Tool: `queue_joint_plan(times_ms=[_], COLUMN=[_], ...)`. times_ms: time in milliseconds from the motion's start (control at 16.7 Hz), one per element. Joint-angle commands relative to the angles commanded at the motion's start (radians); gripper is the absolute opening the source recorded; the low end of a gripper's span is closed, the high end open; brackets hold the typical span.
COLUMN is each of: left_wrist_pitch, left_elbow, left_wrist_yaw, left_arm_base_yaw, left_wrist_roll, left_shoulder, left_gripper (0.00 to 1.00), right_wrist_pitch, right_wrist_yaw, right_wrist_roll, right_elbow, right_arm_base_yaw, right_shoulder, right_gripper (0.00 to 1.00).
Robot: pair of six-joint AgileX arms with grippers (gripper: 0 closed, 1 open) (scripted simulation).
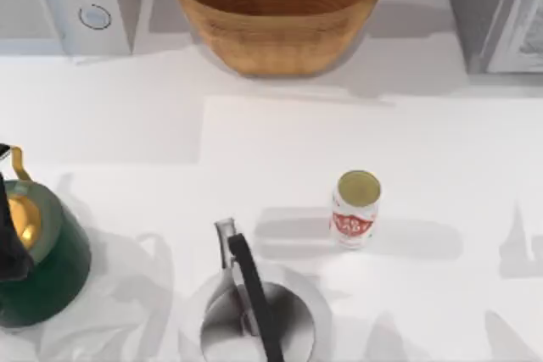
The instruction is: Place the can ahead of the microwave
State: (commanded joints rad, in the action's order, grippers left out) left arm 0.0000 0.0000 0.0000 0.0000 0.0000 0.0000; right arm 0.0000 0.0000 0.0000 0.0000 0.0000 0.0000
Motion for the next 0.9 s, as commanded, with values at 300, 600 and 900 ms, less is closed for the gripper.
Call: queue_joint_plan(times_ms=[300, 600, 900], left_wrist_pitch=[-0.045, -0.255, -0.583], left_elbow=[0.061, 0.372, 0.901], left_wrist_yaw=[0.004, 0.008, -0.001], left_arm_base_yaw=[-0.031, -0.160, -0.333], left_wrist_roll=[-0.002, -0.010, -0.023], left_shoulder=[0.060, 0.370, 0.916], left_gripper=[1.00, 1.00, 1.00], right_wrist_pitch=[0.000, 0.000, 0.000], right_wrist_yaw=[0.000, 0.000, 0.000], right_wrist_roll=[0.000, 0.000, 0.000], right_elbow=[0.000, 0.000, 0.000], right_arm_base_yaw=[0.000, 0.000, 0.000], right_shoulder=[0.000, 0.000, 0.000], right_gripper=[1.00, 1.00, 1.00])
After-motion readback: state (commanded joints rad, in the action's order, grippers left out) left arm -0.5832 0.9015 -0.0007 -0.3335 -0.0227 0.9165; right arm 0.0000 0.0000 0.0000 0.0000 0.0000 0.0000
